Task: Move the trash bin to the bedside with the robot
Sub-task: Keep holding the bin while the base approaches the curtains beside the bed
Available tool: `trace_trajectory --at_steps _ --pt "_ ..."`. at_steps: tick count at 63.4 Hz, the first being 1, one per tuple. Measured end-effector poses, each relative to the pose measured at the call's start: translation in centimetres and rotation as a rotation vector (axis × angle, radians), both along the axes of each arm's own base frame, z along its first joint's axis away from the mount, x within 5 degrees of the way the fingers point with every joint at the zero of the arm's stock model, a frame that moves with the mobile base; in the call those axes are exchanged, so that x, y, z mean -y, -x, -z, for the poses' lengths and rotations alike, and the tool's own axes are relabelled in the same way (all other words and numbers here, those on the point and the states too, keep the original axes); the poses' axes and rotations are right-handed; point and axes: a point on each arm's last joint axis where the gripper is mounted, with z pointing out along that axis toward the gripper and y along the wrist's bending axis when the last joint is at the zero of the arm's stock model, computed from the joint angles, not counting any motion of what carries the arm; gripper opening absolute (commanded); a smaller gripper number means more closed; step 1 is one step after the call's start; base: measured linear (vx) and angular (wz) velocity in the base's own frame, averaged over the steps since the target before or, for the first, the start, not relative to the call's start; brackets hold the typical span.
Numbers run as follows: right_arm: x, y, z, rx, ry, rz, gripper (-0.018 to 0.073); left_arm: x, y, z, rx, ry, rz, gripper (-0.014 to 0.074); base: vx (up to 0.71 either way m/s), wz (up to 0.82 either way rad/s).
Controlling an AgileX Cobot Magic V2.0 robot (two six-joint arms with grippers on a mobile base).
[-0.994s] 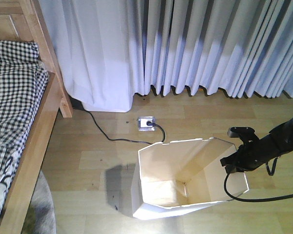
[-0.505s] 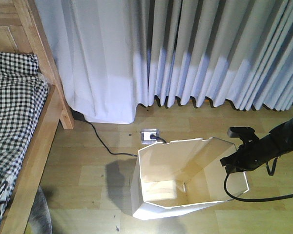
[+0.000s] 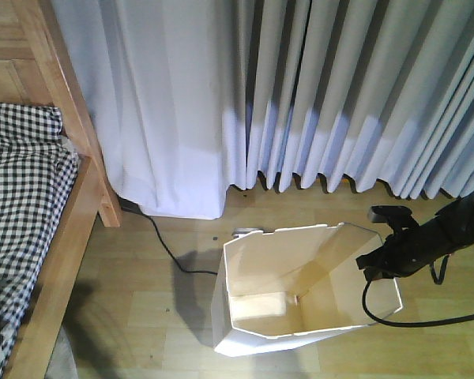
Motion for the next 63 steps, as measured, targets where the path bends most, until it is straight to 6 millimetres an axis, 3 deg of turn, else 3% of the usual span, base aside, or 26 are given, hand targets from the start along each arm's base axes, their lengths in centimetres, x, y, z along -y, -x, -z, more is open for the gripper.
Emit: trace_trajectory --at_steps 63 --pt "0.01 0.00 0.00 0.000 0.001 0.000 -0.0005 0.00 0.00 0.00 0.000 0.000 0.000 -0.0006 0.07 -0.02"
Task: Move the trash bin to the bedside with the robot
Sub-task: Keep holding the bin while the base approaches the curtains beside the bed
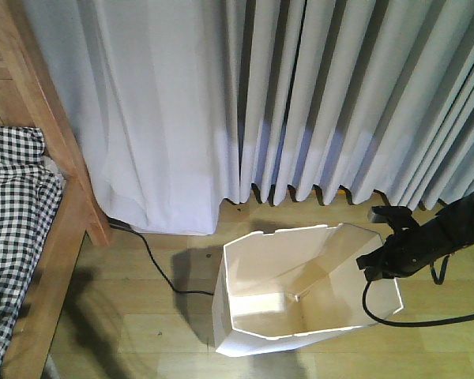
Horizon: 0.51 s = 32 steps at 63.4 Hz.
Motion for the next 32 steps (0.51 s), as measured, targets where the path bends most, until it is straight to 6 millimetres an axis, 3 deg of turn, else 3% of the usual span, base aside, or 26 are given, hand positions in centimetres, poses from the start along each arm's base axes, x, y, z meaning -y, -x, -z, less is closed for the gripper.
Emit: trace_trajectory --at_steps 32 --pt "-0.05 0.00 -0.02 -0.002 -0.006 0.003 -0.0005 0.00 0.00 0.00 0.000 0.000 0.000 -0.0006 0.00 -0.01"
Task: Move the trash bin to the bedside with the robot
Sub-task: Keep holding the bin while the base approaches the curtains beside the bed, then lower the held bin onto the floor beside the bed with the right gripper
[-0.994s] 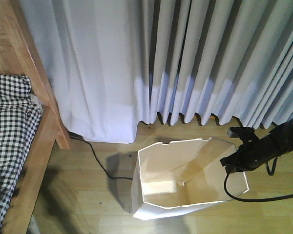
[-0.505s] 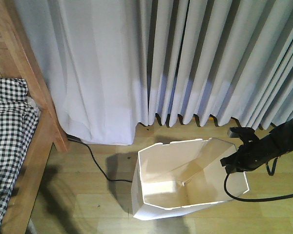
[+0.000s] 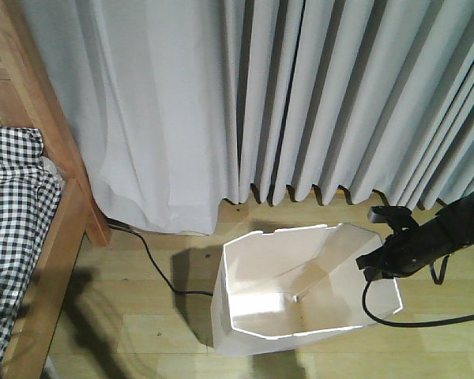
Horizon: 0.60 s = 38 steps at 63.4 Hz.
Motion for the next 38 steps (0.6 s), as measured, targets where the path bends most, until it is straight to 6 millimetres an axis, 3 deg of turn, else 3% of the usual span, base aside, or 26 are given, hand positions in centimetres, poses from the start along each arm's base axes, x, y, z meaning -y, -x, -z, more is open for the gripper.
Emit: trace_trajectory --at_steps 22,38 --pt "0.6 -2.0 2.2 0.012 0.016 0.110 0.0001 0.0 0.0 0.0 0.000 0.000 0.000 -0.0006 0.00 0.00" --pt "1.2 -4.1 6.4 -0.027 0.028 0.202 0.0013 0.0 0.0 0.0 0.000 0.000 0.000 -0.0006 0.00 0.00"
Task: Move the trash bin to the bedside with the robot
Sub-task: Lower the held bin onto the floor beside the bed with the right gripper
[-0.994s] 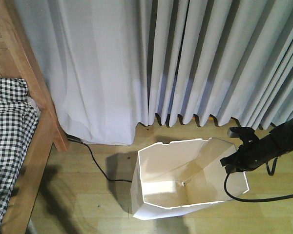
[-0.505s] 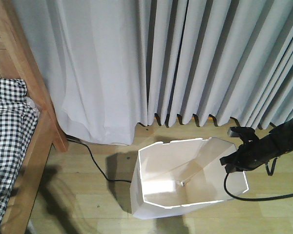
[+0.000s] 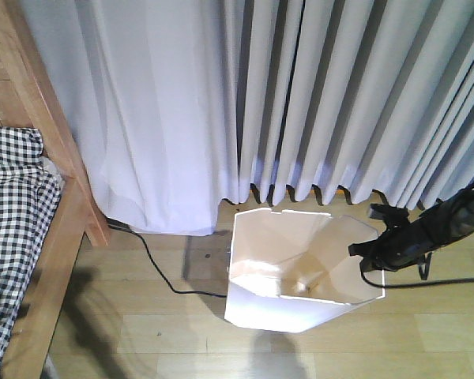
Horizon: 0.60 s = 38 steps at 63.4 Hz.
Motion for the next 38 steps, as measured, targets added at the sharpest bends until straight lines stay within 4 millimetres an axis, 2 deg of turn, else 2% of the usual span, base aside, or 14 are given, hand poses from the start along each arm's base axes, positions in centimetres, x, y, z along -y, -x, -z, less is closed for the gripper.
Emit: trace_trajectory --at_steps 17,38 --pt "0.2 -1.7 4.9 -0.051 -0.029 -0.048 0.0019 0.0 0.0 0.0 0.000 0.000 0.000 -0.0006 0.00 0.00" --pt "0.3 -3.4 7.9 -0.095 -0.055 -0.108 0.0031 0.0 0.0 0.0 0.000 0.000 0.000 -0.0006 0.00 0.00"
